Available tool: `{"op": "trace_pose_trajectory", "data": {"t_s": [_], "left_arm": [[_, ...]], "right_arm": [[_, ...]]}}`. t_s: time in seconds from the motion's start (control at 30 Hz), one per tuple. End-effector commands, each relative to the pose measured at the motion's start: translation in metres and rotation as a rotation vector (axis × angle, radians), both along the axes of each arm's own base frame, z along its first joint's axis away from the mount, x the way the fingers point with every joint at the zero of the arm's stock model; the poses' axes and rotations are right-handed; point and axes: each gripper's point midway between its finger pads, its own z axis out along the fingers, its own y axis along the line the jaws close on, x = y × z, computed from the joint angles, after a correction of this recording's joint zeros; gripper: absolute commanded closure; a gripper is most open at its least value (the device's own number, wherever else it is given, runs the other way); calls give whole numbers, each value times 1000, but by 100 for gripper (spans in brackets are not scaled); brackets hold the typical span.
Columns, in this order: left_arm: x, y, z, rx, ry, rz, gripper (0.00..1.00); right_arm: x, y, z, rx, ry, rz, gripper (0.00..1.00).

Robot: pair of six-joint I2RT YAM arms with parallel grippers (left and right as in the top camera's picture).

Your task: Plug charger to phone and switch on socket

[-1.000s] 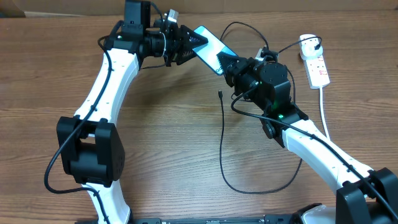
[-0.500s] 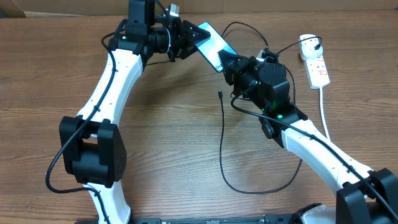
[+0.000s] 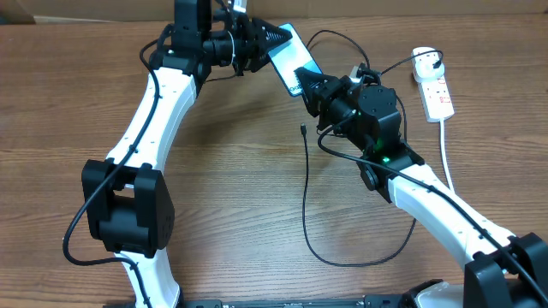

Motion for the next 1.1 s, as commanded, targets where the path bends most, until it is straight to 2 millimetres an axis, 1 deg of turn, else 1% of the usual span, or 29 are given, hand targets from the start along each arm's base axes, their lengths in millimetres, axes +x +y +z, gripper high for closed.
{"op": "trace_pose_trajectory", "data": {"t_s": [0.0, 0.2, 0.37, 0.57, 0.77, 0.9, 1.07], "left_arm": [[-30, -20, 51, -99, -132, -175, 62], [-41, -22, 53, -124, -146, -245, 62], [-45, -22, 55, -134, -150, -271, 62], [-53, -20, 58, -161, -149, -320, 62], [-54, -17, 59, -167, -158, -331, 61], [-56, -15, 61, -175, -157, -342, 60], [-55, -15, 61, -175, -157, -341, 61]], "right_arm": [[-40, 40, -15, -1, 55, 252, 96], [-43, 44, -8, 9, 23, 284, 96], [-44, 44, -8, -10, 2, 294, 96], [-45, 43, -8, -68, -65, 320, 96], [-52, 45, -4, -98, -134, 390, 96], [-53, 47, 2, -76, -148, 397, 96], [-52, 47, 10, -4, -106, 382, 96]]}}
